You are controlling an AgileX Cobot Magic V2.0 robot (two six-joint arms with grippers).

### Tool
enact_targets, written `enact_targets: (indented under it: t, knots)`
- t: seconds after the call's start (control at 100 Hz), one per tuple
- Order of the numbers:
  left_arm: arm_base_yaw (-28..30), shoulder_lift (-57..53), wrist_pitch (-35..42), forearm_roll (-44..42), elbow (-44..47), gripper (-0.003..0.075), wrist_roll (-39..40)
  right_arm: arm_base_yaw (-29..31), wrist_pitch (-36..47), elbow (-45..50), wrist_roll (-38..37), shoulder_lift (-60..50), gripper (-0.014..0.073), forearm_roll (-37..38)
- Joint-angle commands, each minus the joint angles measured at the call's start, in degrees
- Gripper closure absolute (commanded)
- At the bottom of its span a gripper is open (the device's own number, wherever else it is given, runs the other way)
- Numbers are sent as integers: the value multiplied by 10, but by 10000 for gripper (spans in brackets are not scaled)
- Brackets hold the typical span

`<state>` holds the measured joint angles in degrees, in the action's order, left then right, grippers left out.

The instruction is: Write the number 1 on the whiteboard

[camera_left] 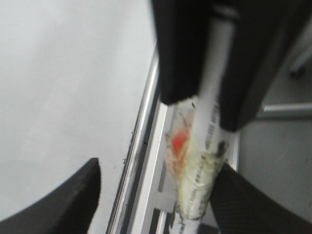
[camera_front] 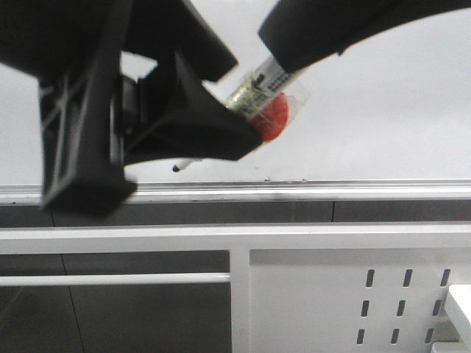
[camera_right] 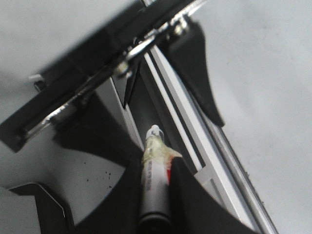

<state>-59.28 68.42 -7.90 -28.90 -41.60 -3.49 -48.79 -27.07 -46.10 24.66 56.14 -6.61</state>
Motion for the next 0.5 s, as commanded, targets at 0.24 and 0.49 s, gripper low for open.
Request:
enact_targets:
  t: [0.24,0.49]
  knots:
    - [2,-168,35,136,-1,337,14,78,105,-1,-15,-57,662,-3]
    - [59,-293,178,244,116,734,14,80,131,54,-32,-134,662,-21]
